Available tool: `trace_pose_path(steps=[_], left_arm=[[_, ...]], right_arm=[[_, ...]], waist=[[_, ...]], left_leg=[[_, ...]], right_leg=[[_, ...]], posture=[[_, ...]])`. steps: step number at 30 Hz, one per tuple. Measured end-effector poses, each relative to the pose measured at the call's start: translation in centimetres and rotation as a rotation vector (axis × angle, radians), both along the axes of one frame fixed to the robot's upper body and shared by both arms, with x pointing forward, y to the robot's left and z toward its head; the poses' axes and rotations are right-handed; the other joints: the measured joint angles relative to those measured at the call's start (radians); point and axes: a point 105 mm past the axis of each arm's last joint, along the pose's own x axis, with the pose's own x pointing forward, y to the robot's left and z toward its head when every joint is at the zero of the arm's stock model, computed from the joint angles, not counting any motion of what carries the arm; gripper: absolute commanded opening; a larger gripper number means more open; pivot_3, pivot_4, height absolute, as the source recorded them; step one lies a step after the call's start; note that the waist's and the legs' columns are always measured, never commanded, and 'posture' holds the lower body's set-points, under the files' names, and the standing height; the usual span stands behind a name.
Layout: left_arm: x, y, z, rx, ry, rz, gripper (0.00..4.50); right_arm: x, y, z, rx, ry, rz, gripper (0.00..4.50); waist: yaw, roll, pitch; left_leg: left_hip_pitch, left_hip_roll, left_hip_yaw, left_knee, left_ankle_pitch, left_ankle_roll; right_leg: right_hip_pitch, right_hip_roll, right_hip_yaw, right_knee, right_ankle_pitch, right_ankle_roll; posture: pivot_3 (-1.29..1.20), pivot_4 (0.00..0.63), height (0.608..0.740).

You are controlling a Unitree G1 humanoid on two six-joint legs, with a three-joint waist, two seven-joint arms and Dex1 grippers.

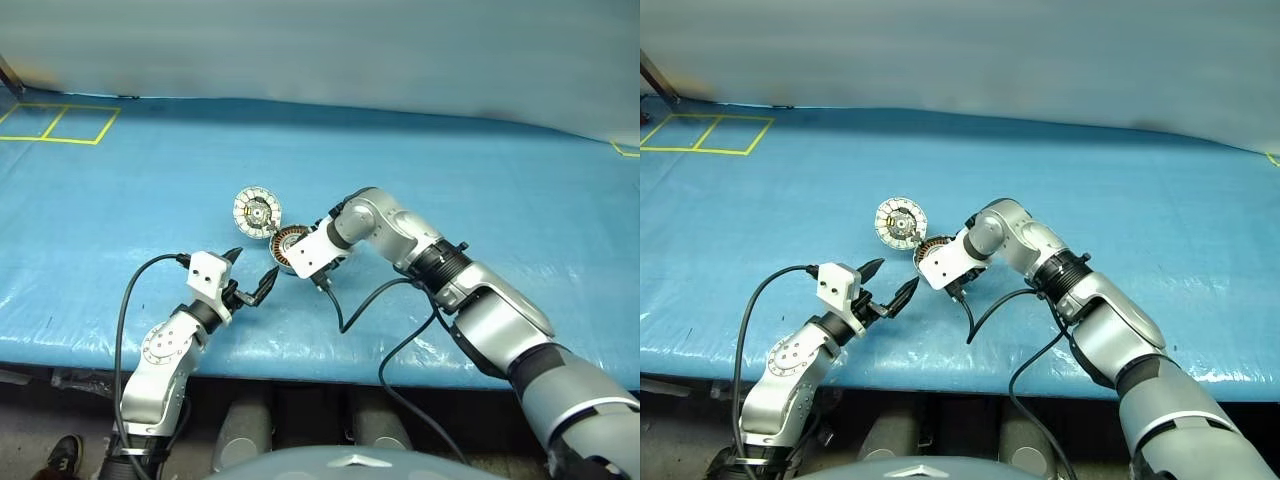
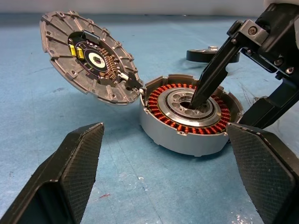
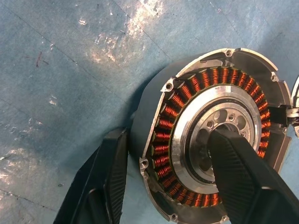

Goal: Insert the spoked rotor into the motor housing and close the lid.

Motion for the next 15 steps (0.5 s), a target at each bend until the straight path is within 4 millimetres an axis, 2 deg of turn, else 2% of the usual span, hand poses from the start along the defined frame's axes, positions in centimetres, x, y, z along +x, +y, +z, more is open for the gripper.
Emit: trace_pose_path(steps=[7, 15], left_arm=[[0.2, -0.5, 0.3, 0.0, -0.012, -0.015, 4.5], [0.3, -0.6, 0.2, 0.001, -0.01, -0.019, 4.5]], right_arm=[[-0.8, -0.8, -0.3, 0.145, 0.052, -0.101, 2.17], [-5.0, -1.7, -0.8, 0.274, 0.289, -0.247, 2.17]], waist=[[0.006, 0.0, 0.0], [0.006, 0.0, -0.002]], left_leg=[[0.0, 0.0, 0.0, 0.0, 0.0, 0.0], [0.0, 0.001, 0.0, 0.0, -0.002, -0.002]], right_leg=[[0.0, 0.0, 0.0, 0.0, 0.0, 0.0], [0.001, 0.0, 0.0, 0.0, 0.0, 0.0]], posture=[[0.0, 0.15, 0.74], [0.0, 0.15, 0.74]])
